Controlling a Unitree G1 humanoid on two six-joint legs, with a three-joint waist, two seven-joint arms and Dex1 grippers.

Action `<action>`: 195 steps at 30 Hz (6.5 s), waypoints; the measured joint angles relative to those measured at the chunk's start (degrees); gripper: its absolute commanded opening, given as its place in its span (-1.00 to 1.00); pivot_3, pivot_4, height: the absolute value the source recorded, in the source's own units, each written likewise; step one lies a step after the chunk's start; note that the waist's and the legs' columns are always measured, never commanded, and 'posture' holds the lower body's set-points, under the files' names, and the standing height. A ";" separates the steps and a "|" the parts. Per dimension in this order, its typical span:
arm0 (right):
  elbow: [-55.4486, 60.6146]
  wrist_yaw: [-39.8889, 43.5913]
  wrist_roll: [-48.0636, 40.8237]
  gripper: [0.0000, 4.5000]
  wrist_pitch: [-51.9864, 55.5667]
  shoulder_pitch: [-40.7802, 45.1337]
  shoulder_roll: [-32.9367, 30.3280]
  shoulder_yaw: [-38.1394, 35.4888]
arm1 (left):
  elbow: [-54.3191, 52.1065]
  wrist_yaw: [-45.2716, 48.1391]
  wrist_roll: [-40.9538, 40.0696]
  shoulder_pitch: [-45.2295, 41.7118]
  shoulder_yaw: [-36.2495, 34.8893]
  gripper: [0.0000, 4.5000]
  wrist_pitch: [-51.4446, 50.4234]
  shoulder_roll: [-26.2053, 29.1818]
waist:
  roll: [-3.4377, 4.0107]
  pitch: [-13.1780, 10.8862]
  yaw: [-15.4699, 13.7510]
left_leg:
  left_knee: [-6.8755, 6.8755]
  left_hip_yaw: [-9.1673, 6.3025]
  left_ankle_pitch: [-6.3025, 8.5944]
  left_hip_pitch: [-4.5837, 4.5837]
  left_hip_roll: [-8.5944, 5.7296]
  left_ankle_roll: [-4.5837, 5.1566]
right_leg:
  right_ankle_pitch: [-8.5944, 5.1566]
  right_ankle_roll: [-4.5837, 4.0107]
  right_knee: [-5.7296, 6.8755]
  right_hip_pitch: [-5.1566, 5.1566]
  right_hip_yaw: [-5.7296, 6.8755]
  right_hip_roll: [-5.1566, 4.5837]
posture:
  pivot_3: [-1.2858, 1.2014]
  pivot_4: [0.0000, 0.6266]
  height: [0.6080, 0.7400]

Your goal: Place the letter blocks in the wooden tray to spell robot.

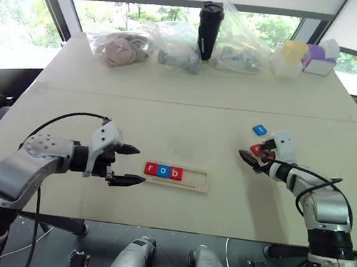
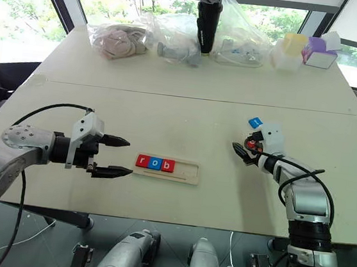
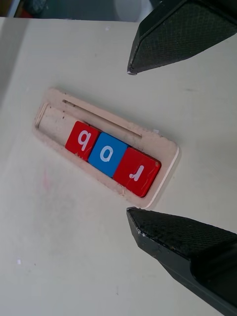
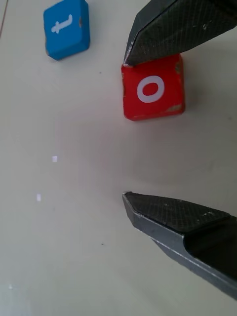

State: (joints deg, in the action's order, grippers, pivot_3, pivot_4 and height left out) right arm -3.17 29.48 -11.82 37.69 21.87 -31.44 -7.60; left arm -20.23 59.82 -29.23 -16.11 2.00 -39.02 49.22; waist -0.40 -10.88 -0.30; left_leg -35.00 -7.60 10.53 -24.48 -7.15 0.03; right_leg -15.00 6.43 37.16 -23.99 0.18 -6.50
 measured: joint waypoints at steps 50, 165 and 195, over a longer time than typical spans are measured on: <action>51.49 -32.88 1.57 0.68 54.42 -8.18 34.20 -9.75 | 5.70 6.01 2.55 -6.81 5.33 1.00 3.04 -2.35 | 0.05 0.02 1.00 | 0.17 -0.01 -0.04 0.00 0.06 -0.07 | 0.07 0.03 0.04 -0.34 -0.04 0.07 | 0.03 -0.52 1.00; 16.42 25.86 2.49 0.98 0.56 6.81 -3.56 31.19 | -4.67 -0.80 1.06 2.35 1.77 1.00 1.76 1.83 | -0.05 0.01 0.92 | -0.01 -0.02 0.04 -0.01 0.05 0.02 | 0.04 0.11 -0.06 0.01 0.02 0.02 | 0.03 -0.52 1.00; -39.79 -8.09 9.06 0.98 -24.86 22.17 3.37 6.59 | -3.31 -0.24 1.20 0.83 1.77 1.00 1.81 0.25 | -0.02 0.01 1.28 | 0.02 0.03 -0.09 0.06 0.05 -0.12 | 0.15 -0.02 0.05 0.01 -0.01 0.25 | 0.03 -0.52 1.00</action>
State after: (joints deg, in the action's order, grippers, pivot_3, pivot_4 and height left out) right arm -42.96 21.39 -2.76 12.83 44.04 -28.07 -1.01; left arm -23.54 59.58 -28.03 -15.28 3.76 -37.21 49.48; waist -0.42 -10.87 0.99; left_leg -34.98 -7.57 10.44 -24.42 -7.10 -0.09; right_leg -14.85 6.41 37.21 -23.98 0.17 -6.26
